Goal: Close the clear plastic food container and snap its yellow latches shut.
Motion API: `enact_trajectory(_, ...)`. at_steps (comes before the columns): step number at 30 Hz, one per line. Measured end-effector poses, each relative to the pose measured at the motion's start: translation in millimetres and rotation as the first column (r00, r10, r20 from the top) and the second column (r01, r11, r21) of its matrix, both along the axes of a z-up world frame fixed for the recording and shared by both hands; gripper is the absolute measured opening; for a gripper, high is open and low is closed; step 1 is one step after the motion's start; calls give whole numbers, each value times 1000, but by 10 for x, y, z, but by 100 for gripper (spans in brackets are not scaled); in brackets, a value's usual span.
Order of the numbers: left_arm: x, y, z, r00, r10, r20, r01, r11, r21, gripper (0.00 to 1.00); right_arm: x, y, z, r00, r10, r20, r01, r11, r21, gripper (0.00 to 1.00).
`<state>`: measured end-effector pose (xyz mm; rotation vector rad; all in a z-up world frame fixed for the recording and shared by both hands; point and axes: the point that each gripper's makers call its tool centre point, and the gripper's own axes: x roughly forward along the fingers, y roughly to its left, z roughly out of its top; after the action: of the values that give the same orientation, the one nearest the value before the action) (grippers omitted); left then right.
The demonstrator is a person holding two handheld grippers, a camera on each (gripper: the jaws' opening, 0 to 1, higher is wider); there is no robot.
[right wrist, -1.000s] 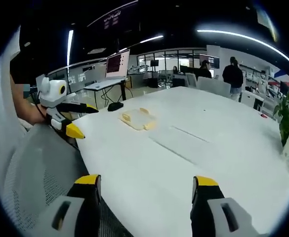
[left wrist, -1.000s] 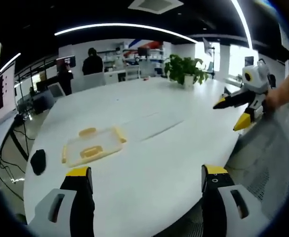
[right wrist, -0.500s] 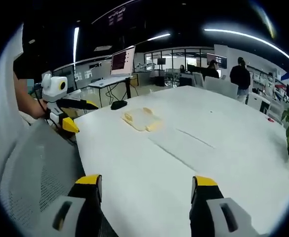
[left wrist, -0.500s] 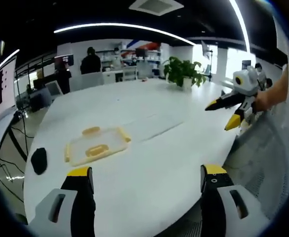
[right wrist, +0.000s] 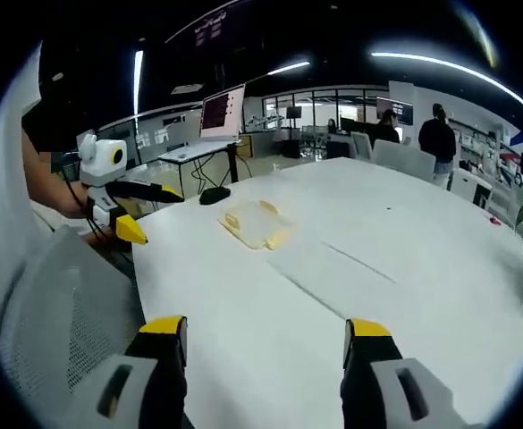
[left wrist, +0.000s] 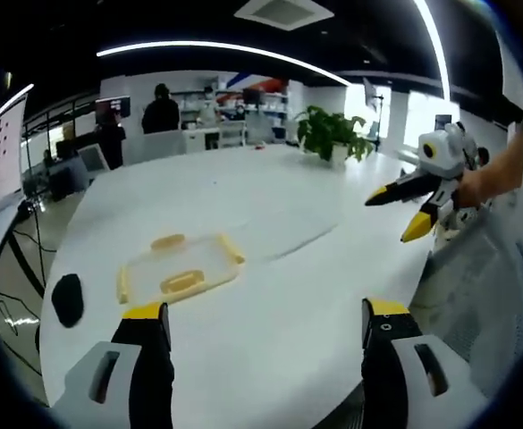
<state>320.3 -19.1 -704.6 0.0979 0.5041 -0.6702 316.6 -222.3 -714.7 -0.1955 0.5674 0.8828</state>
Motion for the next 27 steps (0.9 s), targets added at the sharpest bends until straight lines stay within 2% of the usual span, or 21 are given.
enact_trajectory(11,117,19,21,999,-45,9,45,999,13,85,155,108,11,1000,-3,9,3,1000,-2,69)
enact_trajectory(27,309,300,-27,998,-57,-11,58,998,25,83,327,247,-25,999,42,16,-41,998,-48,64)
